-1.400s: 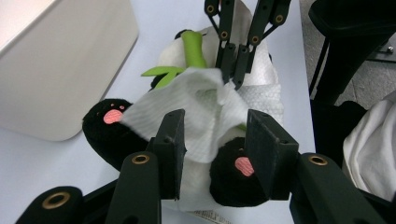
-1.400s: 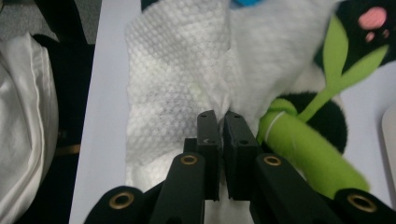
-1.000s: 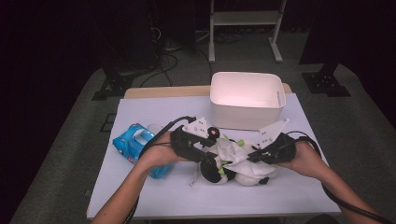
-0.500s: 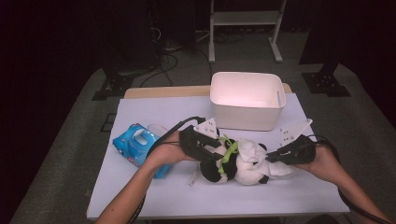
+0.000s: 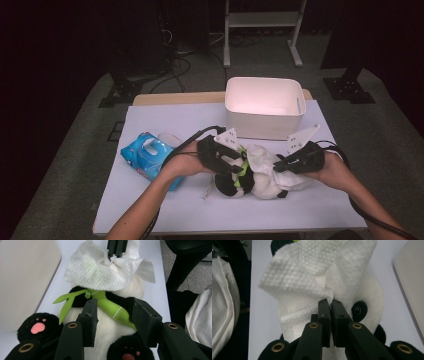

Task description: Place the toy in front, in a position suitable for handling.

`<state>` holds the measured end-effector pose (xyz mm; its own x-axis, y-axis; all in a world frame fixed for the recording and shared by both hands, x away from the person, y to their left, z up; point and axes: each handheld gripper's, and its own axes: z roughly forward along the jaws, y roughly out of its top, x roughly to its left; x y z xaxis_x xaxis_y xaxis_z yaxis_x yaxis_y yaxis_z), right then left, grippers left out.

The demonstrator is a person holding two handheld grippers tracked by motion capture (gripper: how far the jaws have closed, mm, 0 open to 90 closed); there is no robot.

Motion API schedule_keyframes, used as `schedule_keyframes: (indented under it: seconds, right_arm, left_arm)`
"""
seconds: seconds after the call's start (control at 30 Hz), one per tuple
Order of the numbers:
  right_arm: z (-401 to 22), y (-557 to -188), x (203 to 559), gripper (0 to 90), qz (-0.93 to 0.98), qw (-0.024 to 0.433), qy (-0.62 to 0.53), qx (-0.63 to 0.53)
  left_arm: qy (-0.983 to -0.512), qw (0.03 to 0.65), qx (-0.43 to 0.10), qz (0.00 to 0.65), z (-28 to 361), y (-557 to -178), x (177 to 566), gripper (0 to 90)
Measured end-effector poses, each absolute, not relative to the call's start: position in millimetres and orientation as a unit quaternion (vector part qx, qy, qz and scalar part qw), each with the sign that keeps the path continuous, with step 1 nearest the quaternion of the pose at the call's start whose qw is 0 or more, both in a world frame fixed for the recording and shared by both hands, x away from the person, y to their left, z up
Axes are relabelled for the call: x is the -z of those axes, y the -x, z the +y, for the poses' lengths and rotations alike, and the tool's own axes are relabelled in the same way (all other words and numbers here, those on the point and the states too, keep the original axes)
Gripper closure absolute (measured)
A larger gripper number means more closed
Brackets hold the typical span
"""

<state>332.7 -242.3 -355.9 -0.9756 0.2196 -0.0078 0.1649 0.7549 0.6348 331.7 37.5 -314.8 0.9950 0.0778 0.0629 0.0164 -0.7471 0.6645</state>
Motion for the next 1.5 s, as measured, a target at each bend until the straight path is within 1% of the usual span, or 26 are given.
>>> schedule_keyframes:
  seconds: [0.27, 0.3, 0.37, 0.47, 0.67, 0.7, 0.73, 0.83, 0.97, 1.13, 1.17, 1.23, 1.4, 1.5]
  right_arm:
    - [-264, -328, 366, 85.5, 0.932, 0.034, -0.128, -0.337]
    - [-267, -328, 367, 84.2, 0.931, 0.033, -0.133, -0.338]
    - [-270, -328, 368, 79.0, 0.927, 0.033, -0.136, -0.347]
    - [-272, -327, 363, 71.2, 0.922, 0.049, -0.137, -0.358]
    - [-265, -328, 357, 63.3, 0.919, 0.061, -0.132, -0.367]
    - [-262, -329, 357, 59.9, 0.920, 0.063, -0.130, -0.364]
    - [-260, -329, 357, 58.5, 0.920, 0.069, -0.130, -0.362]
    - [-256, -332, 352, 57.1, 0.917, 0.079, -0.127, -0.370]
    - [-251, -334, 348, 55.7, 0.918, 0.075, -0.123, -0.370]
    - [-236, -339, 354, 53.9, 0.924, 0.065, -0.111, -0.361]
    - [-233, -339, 355, 54.0, 0.924, 0.062, -0.112, -0.360]
    - [-229, -341, 359, 57.1, 0.924, 0.061, -0.114, -0.359]
    - [-239, -340, 360, 73.0, 0.920, 0.050, -0.117, -0.371]
    - [-246, -337, 360, 79.0, 0.917, 0.049, -0.116, -0.378]
  left_arm:
    - [-0.936, 0.349, -0.041, 0.022, 29, -334, 318, 53.8]
    - [-0.937, 0.346, -0.041, 0.021, 27, -335, 319, 53.7]
    - [-0.937, 0.347, -0.039, 0.021, 25, -336, 320, 53.7]
    - [-0.938, 0.344, -0.038, 0.018, 23, -337, 320, 53.6]
    - [-0.938, 0.344, -0.038, 0.019, 23, -336, 320, 53.5]
    - [-0.938, 0.344, -0.038, 0.020, 23, -336, 320, 53.2]
    - [-0.938, 0.345, -0.038, 0.021, 24, -336, 320, 53.2]
    - [-0.938, 0.344, -0.038, 0.021, 26, -335, 320, 53.2]
    - [-0.938, 0.344, -0.040, 0.023, 26, -336, 319, 53.1]
    - [-0.938, 0.345, -0.040, 0.021, 24, -336, 319, 52.2]
    - [-0.938, 0.343, -0.041, 0.019, 24, -336, 319, 52.0]
    - [-0.937, 0.346, -0.040, 0.019, 23, -336, 319, 52.0]
    - [-0.937, 0.346, -0.041, 0.021, 23, -336, 319, 52.1]
    - [-0.938, 0.344, -0.044, 0.022, 22, -337, 319, 51.8]
